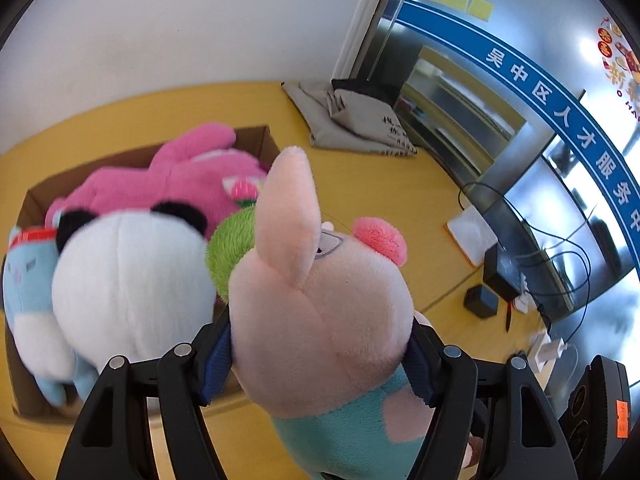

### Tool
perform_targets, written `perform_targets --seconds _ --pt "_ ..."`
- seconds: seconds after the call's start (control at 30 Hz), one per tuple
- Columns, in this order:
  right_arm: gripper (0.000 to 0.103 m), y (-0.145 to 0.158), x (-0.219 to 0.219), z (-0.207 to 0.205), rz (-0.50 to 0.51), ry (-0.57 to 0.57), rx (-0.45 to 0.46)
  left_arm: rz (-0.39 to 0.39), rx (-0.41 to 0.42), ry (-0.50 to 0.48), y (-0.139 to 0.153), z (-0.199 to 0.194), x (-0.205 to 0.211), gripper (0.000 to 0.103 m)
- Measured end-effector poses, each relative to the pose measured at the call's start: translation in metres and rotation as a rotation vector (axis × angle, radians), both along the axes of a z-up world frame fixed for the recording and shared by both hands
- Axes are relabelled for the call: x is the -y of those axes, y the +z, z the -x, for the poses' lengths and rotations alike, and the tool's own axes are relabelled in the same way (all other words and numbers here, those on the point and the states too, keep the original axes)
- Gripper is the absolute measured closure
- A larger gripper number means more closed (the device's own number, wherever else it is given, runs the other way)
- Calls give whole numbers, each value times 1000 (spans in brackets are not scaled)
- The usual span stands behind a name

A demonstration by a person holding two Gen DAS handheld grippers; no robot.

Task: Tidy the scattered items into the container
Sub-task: 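Carry the pink pig with both grippers over the box and lower it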

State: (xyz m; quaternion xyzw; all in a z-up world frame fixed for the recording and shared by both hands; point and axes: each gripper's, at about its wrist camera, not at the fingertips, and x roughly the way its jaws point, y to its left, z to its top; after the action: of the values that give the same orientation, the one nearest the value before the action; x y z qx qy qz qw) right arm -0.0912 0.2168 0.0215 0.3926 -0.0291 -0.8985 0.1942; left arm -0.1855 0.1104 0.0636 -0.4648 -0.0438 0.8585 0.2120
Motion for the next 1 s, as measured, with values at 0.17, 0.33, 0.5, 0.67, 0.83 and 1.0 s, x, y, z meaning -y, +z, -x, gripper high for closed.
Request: perform_targets --seconds 0.17,0.33,0.5,0.67,0.83,1.0 --pt "31 4 -3 56 17 -13 -22 26 -50 -6 5 58 -5 27" --pt "31 -17 -5 80 14 -16 13 47 42 -6 -45 109 -6 26" --pt "30 -38 -9 81 5 -18 60 74 15 -85 -82 101 -19 23" --pt "26 -60 -14 83 -3 -19 106 61 22 -80 -86 99 -20 21" --pt "25 -60 -17 86 -11 1 122 94 21 -94 -88 96 -23 20" --pt "28 -48 -20 90 -18 32 122 108 26 -98 -90 96 -25 18"
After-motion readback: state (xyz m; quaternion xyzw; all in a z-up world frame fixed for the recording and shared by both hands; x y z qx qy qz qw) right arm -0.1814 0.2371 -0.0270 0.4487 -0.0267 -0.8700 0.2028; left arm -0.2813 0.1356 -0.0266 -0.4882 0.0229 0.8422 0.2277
